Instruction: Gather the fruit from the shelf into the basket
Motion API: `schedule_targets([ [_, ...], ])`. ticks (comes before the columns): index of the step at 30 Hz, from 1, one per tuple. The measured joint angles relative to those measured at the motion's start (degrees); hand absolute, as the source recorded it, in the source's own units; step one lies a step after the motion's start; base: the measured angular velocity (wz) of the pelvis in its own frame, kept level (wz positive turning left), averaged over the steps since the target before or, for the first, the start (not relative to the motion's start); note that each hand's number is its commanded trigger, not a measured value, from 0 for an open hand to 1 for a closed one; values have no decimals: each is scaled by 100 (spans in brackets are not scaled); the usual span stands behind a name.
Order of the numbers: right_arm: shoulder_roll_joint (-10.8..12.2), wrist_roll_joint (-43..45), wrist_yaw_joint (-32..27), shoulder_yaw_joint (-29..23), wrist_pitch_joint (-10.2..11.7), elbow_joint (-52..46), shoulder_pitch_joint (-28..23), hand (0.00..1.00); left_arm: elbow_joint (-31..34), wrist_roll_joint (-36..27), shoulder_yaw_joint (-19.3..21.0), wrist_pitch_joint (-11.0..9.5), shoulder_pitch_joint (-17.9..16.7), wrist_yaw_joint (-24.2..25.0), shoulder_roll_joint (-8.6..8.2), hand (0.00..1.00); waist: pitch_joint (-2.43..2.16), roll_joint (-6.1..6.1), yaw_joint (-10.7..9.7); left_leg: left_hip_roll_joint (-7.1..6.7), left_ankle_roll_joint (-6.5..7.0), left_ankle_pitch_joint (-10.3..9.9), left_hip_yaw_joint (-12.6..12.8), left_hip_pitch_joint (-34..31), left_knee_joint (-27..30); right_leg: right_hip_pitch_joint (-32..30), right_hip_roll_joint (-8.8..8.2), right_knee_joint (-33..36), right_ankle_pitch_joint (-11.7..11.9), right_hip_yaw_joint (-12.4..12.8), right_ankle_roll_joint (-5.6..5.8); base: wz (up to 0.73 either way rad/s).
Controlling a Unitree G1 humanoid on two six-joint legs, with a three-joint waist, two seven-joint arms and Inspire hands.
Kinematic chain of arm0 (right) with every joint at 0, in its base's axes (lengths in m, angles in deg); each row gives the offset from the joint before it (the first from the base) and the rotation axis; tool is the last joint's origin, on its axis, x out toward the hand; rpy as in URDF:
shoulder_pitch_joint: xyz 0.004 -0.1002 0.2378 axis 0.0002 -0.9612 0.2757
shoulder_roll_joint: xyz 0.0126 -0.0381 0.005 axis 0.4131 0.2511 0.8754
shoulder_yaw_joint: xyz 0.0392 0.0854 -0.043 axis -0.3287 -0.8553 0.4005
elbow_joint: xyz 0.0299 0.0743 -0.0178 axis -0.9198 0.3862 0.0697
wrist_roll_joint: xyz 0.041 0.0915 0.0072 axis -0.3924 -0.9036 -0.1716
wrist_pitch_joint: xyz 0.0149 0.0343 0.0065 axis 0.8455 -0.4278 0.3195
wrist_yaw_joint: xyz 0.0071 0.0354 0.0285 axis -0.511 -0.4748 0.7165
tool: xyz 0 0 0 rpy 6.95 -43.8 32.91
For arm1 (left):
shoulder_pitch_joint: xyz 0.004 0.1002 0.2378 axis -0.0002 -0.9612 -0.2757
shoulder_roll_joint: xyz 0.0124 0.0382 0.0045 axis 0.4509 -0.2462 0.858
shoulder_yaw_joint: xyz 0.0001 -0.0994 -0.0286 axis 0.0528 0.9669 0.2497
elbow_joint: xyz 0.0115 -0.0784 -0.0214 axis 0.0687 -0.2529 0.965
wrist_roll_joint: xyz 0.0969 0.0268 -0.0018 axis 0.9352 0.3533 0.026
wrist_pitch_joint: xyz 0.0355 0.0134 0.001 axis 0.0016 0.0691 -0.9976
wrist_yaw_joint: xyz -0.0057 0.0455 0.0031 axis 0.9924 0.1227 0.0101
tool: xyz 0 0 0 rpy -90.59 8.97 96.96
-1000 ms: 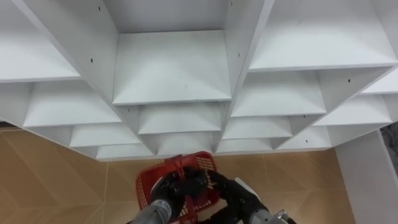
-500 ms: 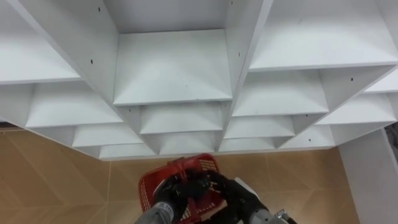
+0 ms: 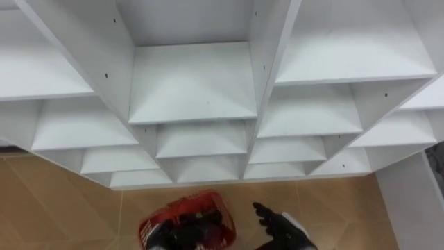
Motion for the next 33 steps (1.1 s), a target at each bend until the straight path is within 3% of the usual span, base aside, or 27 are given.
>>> schedule_targets([
  [2,-15,-117,-104,-126,38,145,-70,0,-154,487,39,-87,-13,-36,47,100,-3,-20,-3,-6,-8,3,4,138,-82,146,6,-68,-6,1,5,-2],
  [5,-11,-172,-172,-346,182,481,-181,0,-202,1858,149,-158,-157,-63,240,100,-69,-102,-50,-13,-21,3,21,356,-146,360,21,-193,-34,43,5,-4],
  [9,-17,-514,-333,-663,239,716,-474,0,-248,3254,287,-158,-568,-174,385,100,-92,-134,-158,-25,-34,-6,-14,699,-297,730,33,-372,-40,-16,18,5],
  [13,-51,-691,-464,-851,400,884,-687,0,-252,3680,419,-161,-803,-353,492,100,-88,-131,-216,-25,-44,-13,-59,856,-340,892,34,-385,-53,-39,33,4],
  [17,-26,-687,-474,-1081,528,1089,-764,0,-237,3718,757,-338,-1157,-514,493,100,-66,-112,-233,-31,-52,-19,-41,1111,-467,1127,48,-476,-77,-7,42,-1],
  [23,-3,-784,-434,-1135,647,1814,-568,0,-513,3825,1110,-388,-1258,-517,483,100,-65,-113,-203,-31,-75,-36,-42,1426,-567,1384,101,-576,-105,61,42,-1],
  [27,-5,-950,-379,-1319,599,2143,-495,0,-547,4086,1292,-331,-1330,-536,479,100,-77,-121,-178,-36,-88,-60,-49,1523,-584,1477,111,-571,-156,72,42,-1],
  [30,-8,-943,-304,-1508,422,2450,-361,0,-550,4663,1537,-83,-1357,-521,474,100,-87,-146,-176,-39,-94,-67,-62,1614,-579,1588,115,-581,-169,73,40,0],
  [33,-7,-924,-280,-1586,377,2507,-340,0,-552,4863,1616,55,-1364,-517,465,100,-81,-142,-174,-39,-95,-93,-60,1668,-580,1648,124,-625,-174,108,40,-1],
])
